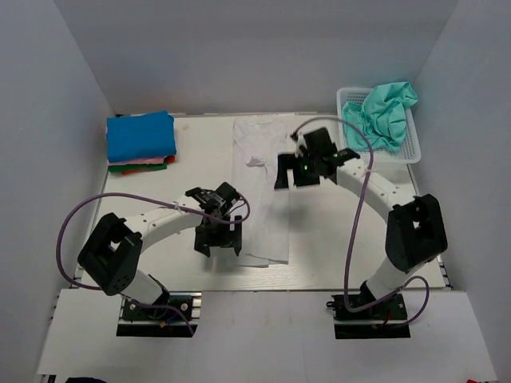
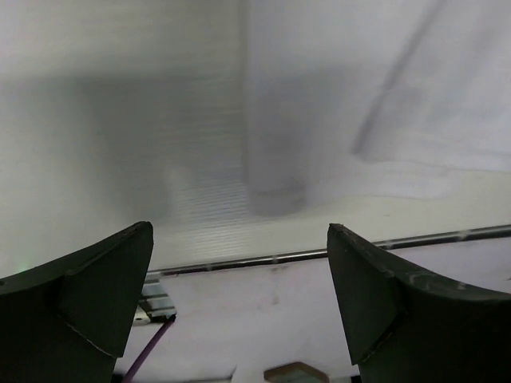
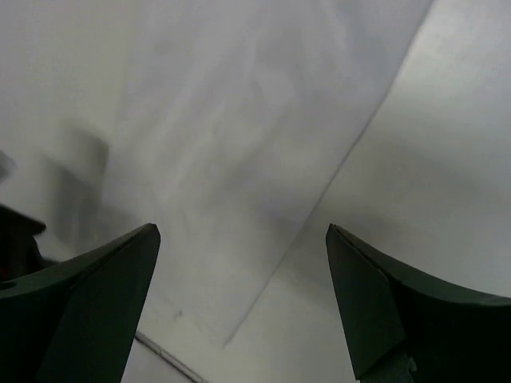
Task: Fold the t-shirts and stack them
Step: Grab the bottom of the folded rectangular tshirt with both arms
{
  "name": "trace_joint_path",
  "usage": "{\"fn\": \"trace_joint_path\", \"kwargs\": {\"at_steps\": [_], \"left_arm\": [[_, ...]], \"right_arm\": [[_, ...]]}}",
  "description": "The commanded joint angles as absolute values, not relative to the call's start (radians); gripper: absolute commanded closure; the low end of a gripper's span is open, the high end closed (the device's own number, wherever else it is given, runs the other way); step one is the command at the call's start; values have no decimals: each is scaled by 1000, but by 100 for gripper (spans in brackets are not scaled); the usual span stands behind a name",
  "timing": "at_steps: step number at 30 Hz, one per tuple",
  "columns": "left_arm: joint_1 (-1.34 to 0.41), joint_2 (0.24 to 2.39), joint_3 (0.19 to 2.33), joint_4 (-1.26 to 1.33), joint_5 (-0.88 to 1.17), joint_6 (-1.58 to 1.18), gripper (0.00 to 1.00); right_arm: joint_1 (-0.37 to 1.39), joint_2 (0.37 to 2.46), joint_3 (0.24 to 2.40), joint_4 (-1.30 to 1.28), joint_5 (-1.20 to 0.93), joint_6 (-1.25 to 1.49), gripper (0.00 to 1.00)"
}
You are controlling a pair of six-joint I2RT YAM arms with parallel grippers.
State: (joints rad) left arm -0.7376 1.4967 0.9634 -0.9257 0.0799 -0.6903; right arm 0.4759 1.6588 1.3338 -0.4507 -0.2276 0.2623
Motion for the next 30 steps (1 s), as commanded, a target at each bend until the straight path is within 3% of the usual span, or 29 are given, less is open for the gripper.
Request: {"fn": "trace_joint_path", "kwargs": {"at_steps": [1,9,19,20,25,30], "left_arm": [[-709,1457,882,-861,177,-721,0],[-718,1466,796,-764,276,-738,5],[-718,1471,755,-678,198,-810,32],[-718,1488,755,-654,198,-810,38],[-718,1531,736,-611,207,-810,53],[-727,1531,725,-546,229,-810,72]], "right_arm": [[535,1582,1162,-618,-302,307,10],[658,1439,983,-732,-400,390,10],[699,1509,891,-623,-443,397,22],[698,1517,888,-609,-446,397,23],[695,1563,864,-554,-448,382,28],[696,1644,873,-531,-495,356,46]]}}
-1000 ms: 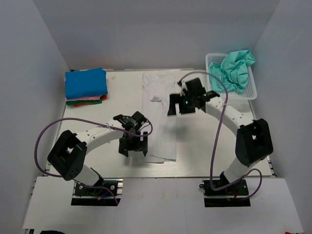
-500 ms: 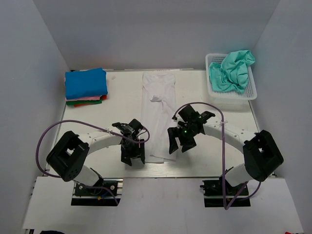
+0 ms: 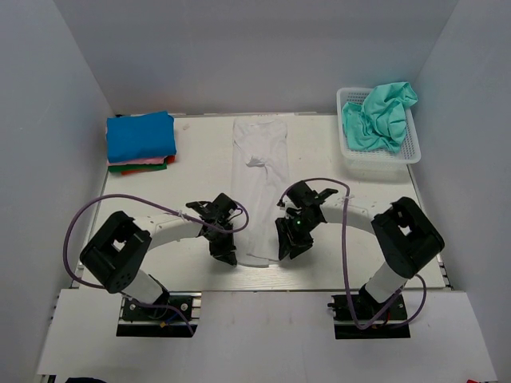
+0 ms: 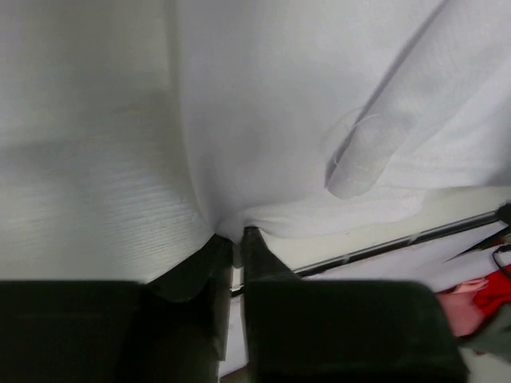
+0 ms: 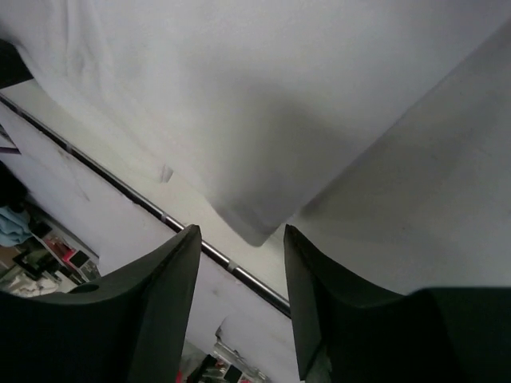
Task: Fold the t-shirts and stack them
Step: Grab the bottom of the folded rectangular tshirt with both arms, then fold the folded rectangular tshirt in 1/3 of the way
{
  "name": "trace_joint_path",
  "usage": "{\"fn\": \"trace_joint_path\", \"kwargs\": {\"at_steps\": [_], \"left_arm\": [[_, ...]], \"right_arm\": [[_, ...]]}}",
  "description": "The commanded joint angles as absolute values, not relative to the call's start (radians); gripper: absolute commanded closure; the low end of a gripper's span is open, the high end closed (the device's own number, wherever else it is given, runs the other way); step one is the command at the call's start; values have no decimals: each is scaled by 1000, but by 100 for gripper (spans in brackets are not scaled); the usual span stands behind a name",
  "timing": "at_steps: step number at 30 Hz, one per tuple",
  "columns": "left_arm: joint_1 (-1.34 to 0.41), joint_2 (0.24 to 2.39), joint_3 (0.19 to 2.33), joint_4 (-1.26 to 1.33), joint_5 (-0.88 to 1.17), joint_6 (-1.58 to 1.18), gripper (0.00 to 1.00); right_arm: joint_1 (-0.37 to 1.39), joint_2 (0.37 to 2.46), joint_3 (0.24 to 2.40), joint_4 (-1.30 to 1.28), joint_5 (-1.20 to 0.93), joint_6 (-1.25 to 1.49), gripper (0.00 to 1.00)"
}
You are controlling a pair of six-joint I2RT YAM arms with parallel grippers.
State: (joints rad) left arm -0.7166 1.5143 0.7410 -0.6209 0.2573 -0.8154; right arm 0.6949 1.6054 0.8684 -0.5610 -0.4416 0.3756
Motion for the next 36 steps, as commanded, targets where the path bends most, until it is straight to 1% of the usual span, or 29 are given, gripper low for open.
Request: {"fn": "trace_joint_path", "kwargs": {"at_steps": [1,2,3,4,5,7,8,12,15,17,18,22,26,27,29,36], "left_arm": [[-727,1540,735,-546,229,-810,84],[-727,1551,744,-546,229,-810,92],[-736,1551,753,-546,229,-810,100],[-736,1551,753,-534,241,-810,100],[-736,1551,753,-534,241,-810,100],[-736,1551,768,-547,241,-810,100],[-736,1551,778,-569,241,-810,100],[-736,1513,837,-630,241,-799,100],[-736,1513,913,-713,213,-778,100],[-713,1503,956,-713,213,-753,100],[-713,1522,972,-736,213,-753,100],[-713,1624,1162,-865,92,-716,100],[-675,1699,1291,-914,26,-698,100],[-654,1735,1351,-926,5,-698,100],[-631,1775,1406,-939,5,-680,100],[-537,1942,1698,-959,5,-647,100]], "right_arm": [[698,1644,874,-535,-497,342,49],[696,1657,874,-538,-505,339,54],[698,1658,870,-538,-502,341,56],[698,1657,870,-529,-500,342,61],[695,1657,873,-529,-499,345,69],[699,1661,873,-525,-499,359,84],[698,1655,868,-523,-499,367,100],[698,1625,882,-535,-459,388,100],[693,1588,926,-564,-413,403,100],[693,1585,971,-581,-368,416,100],[690,1588,985,-587,-344,419,100],[673,1631,1126,-647,-229,417,100],[640,1690,1279,-689,-132,416,100],[629,1697,1319,-698,-120,417,100],[604,1730,1388,-703,-72,414,100],[542,1854,1590,-707,-57,376,100]]}}
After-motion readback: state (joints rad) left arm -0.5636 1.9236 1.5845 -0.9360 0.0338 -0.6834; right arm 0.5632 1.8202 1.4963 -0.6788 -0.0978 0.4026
